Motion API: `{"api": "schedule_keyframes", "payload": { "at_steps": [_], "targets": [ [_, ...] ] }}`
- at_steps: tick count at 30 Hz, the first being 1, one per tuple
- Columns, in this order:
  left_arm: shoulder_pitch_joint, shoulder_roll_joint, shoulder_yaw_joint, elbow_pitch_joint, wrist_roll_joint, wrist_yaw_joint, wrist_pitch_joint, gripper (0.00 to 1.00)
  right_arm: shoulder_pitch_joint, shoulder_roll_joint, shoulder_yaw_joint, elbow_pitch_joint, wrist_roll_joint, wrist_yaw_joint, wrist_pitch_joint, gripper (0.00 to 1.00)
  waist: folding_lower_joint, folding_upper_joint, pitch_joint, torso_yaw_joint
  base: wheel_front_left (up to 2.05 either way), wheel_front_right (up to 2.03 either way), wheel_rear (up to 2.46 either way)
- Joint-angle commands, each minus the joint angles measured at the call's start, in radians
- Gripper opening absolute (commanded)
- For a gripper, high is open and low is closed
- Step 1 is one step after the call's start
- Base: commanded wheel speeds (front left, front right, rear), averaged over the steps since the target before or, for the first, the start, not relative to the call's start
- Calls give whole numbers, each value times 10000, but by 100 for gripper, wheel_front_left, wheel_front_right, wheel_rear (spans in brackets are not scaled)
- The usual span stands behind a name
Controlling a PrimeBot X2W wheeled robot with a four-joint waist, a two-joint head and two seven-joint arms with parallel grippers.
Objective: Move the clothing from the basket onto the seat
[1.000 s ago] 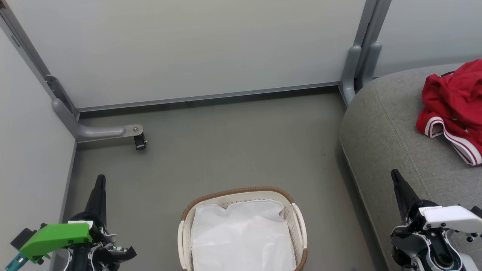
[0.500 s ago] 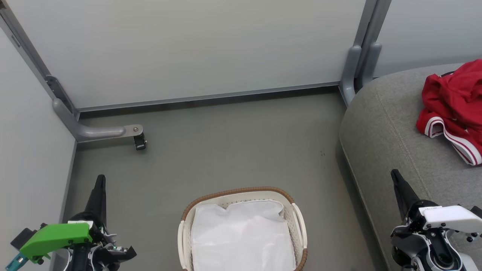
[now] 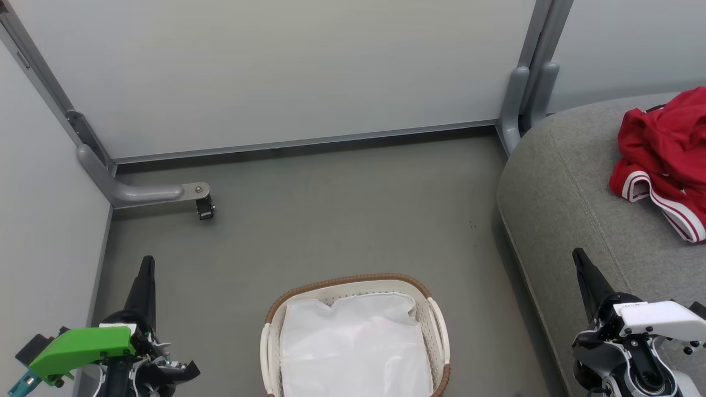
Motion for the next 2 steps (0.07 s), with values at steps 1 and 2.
{"api": "schedule_keyframes", "payload": {
  "at_steps": [1, 2],
  "targets": [
    [-108, 5, 22, -22, -38, -55, 45, 0, -75, -59, -17, -39, 38, 0, 24, 0, -1, 0, 0, 0, 0, 0, 0],
    [-108, 5, 22, -22, -38, -55, 45, 0, -75, -59, -17, -39, 38, 0, 24, 0, -1, 0, 0, 0, 0, 0, 0]
  ]
}}
